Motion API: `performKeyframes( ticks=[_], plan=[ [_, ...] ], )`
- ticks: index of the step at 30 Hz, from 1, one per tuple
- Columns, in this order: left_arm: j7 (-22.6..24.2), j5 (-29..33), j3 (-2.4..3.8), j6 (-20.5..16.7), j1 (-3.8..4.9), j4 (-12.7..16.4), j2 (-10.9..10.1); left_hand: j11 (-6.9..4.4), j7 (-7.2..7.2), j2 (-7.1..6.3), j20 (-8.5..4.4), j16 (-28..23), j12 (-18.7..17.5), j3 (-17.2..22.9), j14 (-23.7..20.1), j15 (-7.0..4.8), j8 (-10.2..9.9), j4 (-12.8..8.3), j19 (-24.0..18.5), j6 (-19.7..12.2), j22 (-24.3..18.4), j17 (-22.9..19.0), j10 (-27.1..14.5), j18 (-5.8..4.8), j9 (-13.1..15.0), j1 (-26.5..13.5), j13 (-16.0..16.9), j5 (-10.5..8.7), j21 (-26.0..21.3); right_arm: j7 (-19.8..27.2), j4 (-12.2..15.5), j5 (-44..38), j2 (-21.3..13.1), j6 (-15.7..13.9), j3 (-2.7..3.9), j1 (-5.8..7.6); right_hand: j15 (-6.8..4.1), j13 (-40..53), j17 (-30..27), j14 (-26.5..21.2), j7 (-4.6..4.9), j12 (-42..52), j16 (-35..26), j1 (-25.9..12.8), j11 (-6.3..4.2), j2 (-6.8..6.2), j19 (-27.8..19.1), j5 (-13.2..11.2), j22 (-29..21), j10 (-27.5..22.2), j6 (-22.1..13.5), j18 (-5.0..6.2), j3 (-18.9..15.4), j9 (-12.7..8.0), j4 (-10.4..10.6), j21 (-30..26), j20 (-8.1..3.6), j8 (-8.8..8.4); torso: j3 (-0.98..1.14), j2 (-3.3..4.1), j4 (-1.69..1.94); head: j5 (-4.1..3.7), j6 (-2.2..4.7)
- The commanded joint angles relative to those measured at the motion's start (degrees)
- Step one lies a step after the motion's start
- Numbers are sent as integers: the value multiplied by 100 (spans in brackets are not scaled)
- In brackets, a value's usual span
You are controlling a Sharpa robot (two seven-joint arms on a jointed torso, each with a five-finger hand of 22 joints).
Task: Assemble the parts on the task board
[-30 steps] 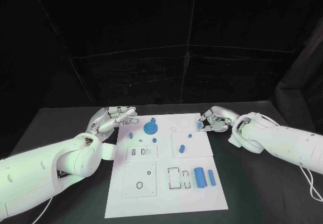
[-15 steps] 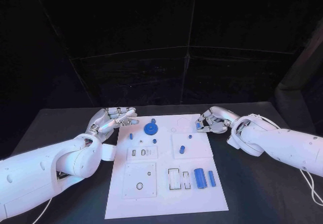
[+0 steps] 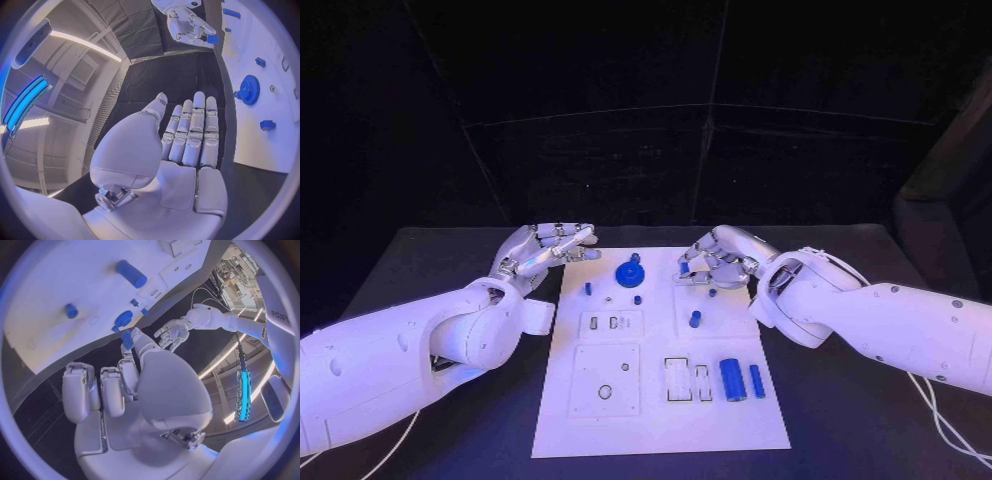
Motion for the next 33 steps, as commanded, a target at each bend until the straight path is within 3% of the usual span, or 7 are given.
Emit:
performKeyframes(
  ticks=[1,6,11,13,18,26,33],
  plan=[
    [51,-12,6,62,12,-51,6,0,12,54,14,-41,-24,-8,48,-6,-36,-37,37,38,-6,8,34,94,-4,1,-7,15,-40,-587,28,-405,276,-38,-1,11,-50,171,836,458,-29,-32,1,-63,9,21,174,18,594,-44,28,-65,39,1,-8,5,-44,-13,-39,-64,38,104,-61],
    [56,16,7,58,19,-108,5,-1,12,54,14,-41,-24,-8,49,-6,-36,-37,37,39,-6,8,35,94,-4,1,-7,15,-40,-675,-63,-568,659,174,-8,-17,-45,116,829,455,-16,-105,-4,-90,18,6,175,-16,595,-85,-9,-66,70,-9,-16,4,-42,-40,-65,-83,52,185,-102],
    [62,29,7,61,27,-142,11,-1,12,56,14,-42,-26,-6,50,-7,-37,-39,39,40,-6,9,37,94,-4,2,-7,15,-41,-839,-176,-949,998,316,-14,-155,-43,109,831,456,-11,-116,-3,-98,21,-1,173,-23,591,-90,-19,-65,83,-12,-21,2,-41,-49,-96,-95,68,271,-173],
    [63,31,7,62,30,-150,12,-1,12,56,14,-42,-26,-6,50,-7,-37,-39,39,40,-6,9,37,94,-4,2,-7,15,-41,-899,-214,-1075,1082,337,-15,-216,-43,109,831,456,-11,-116,-3,-98,21,-1,173,-23,591,-90,-19,-65,83,-12,-21,2,-41,-49,-79,-86,58,307,-189],
    [60,33,8,64,35,-177,26,-1,12,56,14,-42,-26,-6,50,-7,-37,-39,39,40,-6,9,37,94,-4,2,-7,15,-41,-1005,-296,-1355,1253,384,-17,-343,-41,109,828,455,-8,-117,-5,-105,24,-5,177,-25,600,-90,-25,-67,89,-13,-23,6,-40,-54,-63,-82,52,360,-236],
    [53,34,8,76,37,-210,64,-1,12,56,14,-42,-26,-6,50,-7,-37,-39,39,40,-6,9,37,94,-4,2,-7,15,-41,-1100,-362,-1586,1417,501,-20,-502,-40,111,831,455,-7,-114,-4,-112,26,-12,179,-23,603,-88,-27,-68,93,-14,-25,7,-39,-57,-52,-79,60,372,-308],
    [49,34,8,80,37,-216,72,-1,12,56,14,-42,-26,-6,50,-7,-37,-39,39,40,-6,9,37,94,-4,2,-7,15,-41,-1148,-409,-1678,1457,540,-27,-558,-38,113,832,456,-4,-112,-4,-127,29,-18,178,-25,602,-86,-28,-68,97,-14,-23,6,-38,-59,-51,-81,56,378,-340]
  ],
)
